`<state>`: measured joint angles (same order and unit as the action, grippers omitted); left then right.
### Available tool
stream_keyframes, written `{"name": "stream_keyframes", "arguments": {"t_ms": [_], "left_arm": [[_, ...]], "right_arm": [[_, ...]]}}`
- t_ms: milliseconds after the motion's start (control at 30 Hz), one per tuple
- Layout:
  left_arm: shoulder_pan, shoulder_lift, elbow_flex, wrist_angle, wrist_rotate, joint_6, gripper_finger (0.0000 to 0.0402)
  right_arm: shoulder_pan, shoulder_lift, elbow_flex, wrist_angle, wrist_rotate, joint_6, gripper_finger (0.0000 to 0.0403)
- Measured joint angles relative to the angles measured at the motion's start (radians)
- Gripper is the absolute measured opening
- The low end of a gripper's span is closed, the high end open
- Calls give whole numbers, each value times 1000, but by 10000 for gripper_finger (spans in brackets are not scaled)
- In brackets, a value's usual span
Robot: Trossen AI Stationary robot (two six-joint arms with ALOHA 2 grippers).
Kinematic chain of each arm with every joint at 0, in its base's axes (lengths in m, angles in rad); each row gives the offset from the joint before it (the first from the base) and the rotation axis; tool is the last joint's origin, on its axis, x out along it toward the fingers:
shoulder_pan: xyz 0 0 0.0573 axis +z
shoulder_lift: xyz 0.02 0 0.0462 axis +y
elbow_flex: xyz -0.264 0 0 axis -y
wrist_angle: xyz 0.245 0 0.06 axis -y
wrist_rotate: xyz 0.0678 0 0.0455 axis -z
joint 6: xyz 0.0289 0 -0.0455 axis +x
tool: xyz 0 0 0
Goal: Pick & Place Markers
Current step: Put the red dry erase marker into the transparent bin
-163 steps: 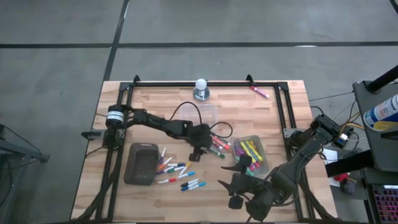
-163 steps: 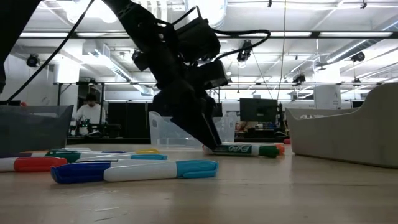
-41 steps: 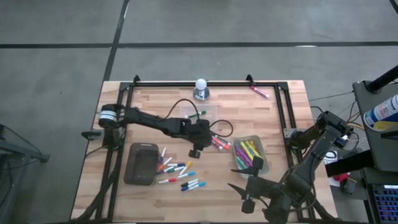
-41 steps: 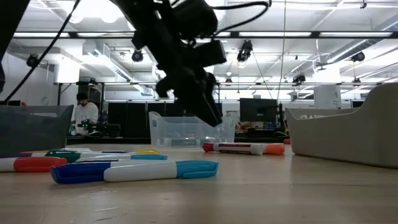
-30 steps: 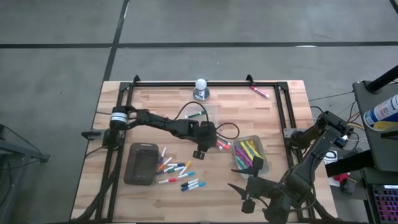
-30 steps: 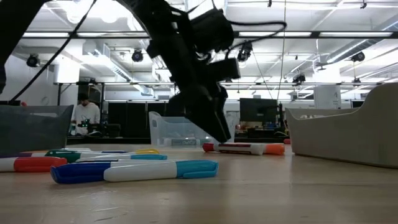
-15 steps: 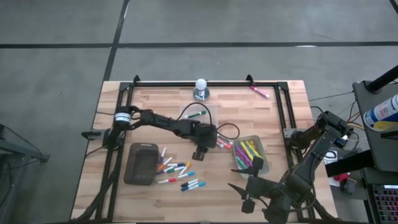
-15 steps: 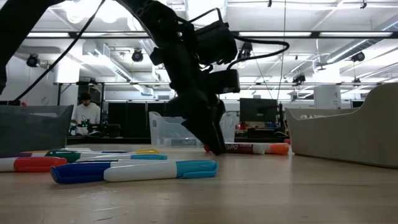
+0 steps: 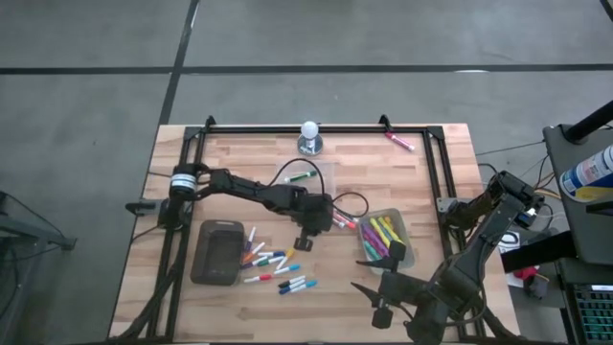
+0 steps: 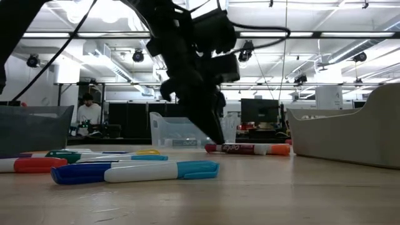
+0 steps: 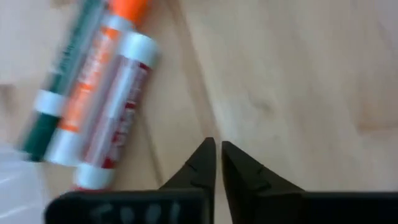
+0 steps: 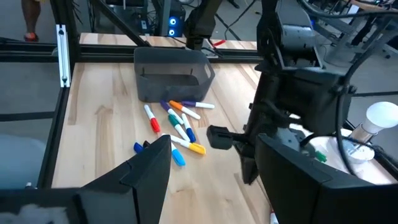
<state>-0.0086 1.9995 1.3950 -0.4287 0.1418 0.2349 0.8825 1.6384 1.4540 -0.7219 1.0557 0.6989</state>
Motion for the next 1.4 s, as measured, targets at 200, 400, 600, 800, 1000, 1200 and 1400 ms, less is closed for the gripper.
{"name": "stream_keyframes", "arguments": {"t_ms": [200,400,600,800,1000,1200,1400], "left_arm": [[2,-4,0,63,-32,13,83],[4,-4,2,131,-82,62,143],[27,13,7,138,-89,68,156],[62,19,7,133,-89,65,156],[72,19,7,137,-85,60,156],[54,19,-4,133,-69,87,156],[3,8,-8,84,-141,88,156]], "right_arm": [[1,0,-3,-2,0,-2,224],[1,0,-4,-3,0,-2,224],[0,0,-4,-3,0,-3,224],[0,0,-4,-2,0,-2,224],[0,0,-4,-2,0,-2,224],[0,0,-4,-1,0,-2,224],[1,0,-4,0,-4,7,224]]}}
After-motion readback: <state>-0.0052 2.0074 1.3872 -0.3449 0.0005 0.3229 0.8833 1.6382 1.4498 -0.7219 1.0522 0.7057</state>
